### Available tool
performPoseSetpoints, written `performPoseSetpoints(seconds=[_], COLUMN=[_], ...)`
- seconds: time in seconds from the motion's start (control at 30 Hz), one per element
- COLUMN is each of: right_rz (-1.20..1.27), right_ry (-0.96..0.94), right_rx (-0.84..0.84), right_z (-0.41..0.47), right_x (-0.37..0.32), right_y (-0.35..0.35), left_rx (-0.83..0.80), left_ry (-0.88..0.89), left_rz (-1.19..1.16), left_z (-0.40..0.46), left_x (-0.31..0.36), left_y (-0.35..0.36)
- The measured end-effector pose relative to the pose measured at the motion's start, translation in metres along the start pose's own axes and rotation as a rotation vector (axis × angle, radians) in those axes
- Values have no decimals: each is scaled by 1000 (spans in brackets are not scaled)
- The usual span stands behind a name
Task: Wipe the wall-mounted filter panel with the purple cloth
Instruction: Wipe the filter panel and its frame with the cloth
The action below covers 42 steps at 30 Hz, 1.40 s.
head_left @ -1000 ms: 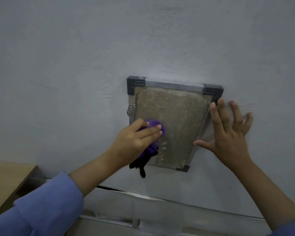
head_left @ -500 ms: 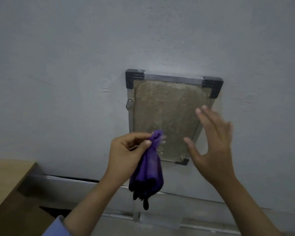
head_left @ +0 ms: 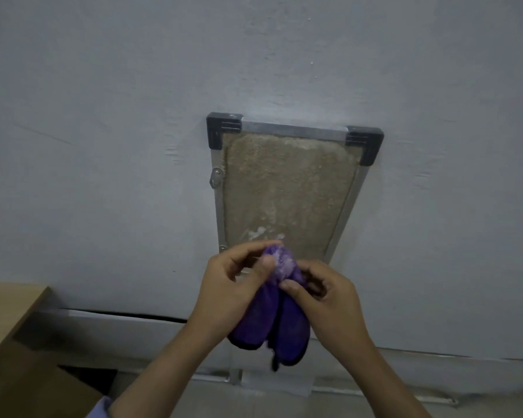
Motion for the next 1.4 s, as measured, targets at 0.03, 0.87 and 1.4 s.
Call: performPoseSetpoints(seconds=[0.03,0.87,1.4], right_rz=[-53,-365,-826], right_ry=[-25,-197,-331], right_rx=[12,923,799], right_z=[0,11,54], right_x=[0,2,54], right_y=[-1,48,101], left_rx=[-43,-130,-215], left_ry=[16,893,946], left_rz=[45,1137,1427], left_z=[-1,68,93], left_x=[1,-28,-39], left_y=[1,-99,-117])
Point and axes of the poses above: each hand's wrist, its own z-axis towards the middle knuckle, its own y-axis out of the palm, x = y × z, the point moved 1 cm from there along z, towards the middle knuckle, and after that the axes turned 8 degrees about y, right-handed, at the moved point
